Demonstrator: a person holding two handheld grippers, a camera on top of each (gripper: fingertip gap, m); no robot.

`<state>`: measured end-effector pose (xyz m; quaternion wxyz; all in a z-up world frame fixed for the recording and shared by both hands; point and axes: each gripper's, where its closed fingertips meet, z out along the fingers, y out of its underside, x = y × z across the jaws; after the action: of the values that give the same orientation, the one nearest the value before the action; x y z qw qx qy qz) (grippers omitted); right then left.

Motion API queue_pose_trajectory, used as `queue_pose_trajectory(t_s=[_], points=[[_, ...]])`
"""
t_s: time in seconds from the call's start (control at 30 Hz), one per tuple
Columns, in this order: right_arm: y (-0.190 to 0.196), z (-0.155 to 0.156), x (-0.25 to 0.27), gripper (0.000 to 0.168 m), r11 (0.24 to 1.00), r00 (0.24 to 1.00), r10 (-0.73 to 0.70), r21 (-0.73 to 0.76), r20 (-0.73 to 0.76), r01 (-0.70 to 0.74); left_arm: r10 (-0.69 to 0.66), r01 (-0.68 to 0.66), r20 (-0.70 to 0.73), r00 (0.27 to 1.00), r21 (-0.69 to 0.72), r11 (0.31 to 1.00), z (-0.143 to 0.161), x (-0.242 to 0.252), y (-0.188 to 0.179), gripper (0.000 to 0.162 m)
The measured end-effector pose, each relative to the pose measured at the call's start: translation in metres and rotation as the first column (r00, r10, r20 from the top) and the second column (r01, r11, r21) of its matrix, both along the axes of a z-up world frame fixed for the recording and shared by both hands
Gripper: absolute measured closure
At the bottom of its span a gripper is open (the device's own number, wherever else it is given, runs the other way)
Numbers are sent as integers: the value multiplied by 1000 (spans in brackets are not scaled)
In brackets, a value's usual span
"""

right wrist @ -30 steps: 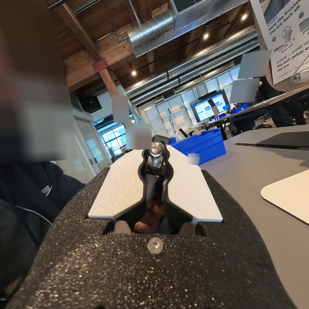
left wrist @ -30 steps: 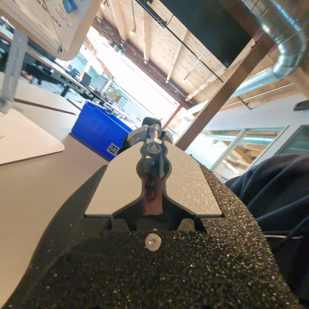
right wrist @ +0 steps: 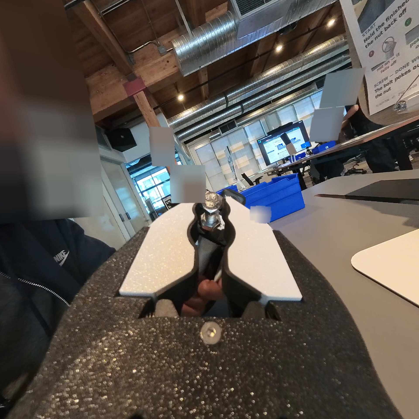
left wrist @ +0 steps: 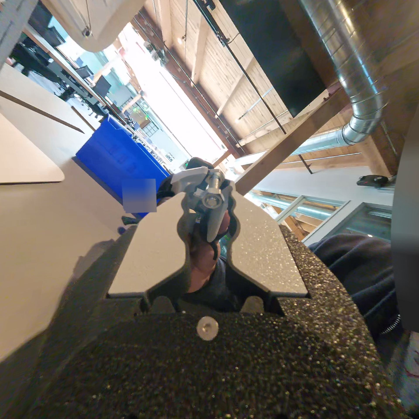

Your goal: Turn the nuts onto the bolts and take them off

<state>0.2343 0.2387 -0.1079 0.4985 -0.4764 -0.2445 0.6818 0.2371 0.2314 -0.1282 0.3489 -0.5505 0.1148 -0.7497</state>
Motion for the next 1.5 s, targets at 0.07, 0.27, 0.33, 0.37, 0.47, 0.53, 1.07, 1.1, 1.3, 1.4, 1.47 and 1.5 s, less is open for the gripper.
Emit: queue_pose_trajectory(t_s=[0.07,0.27,0.33,0.37,0.47,0.53,1.07,1.1,1.3,1.4,1.47,1.5], points=[[0,-1,-1,152,1000,1000,-2,1,6,2,5,-5,-12,1000,35,999,1,0,-3,143],[1,-1,-1,152,1000,1000,-1,-8,3,1,368,-207,-254,894,495,844,2,-1,1,143],[0,-1,-1,151,1000,1000,0,-6,2,0,587,-197,-296,753,751,631,1,-2,2,144],[0,-1,-1,151,1000,1000,0,-4,4,0,692,-159,-276,667,855,493,1,-3,3,143],[0,-1,-1,151,1000,1000,0,-7,2,0,830,-65,-187,526,964,259,1,-4,4,143],[1,-1,-1,152,1000,1000,-4,-7,4,4,753,-158,-216,622,907,391,4,-1,2,125],[2,-2,0,152,1000,1000,-8,-9,7,8,79,-67,-75,994,152,986,2,0,-1,133],[1,-2,-1,152,1000,1000,-6,-8,7,6,86,-66,-102,991,186,980,1,3,-4,137],[1,-2,-1,152,1000,1000,1,-12,1,0,372,-193,-265,889,522,831,-4,2,0,144],[1,-3,-2,151,1000,1000,-1,-15,8,1,676,-141,-307,670,841,522,-7,-1,6,144],[1,-3,-2,151,1000,1000,4,-22,0,-4,829,-34,-234,508,956,291,-6,-4,8,143],[1,-3,-2,151,1000,1000,7,-23,-4,-7,857,-8,-207,472,971,239,-5,-4,8,141]])
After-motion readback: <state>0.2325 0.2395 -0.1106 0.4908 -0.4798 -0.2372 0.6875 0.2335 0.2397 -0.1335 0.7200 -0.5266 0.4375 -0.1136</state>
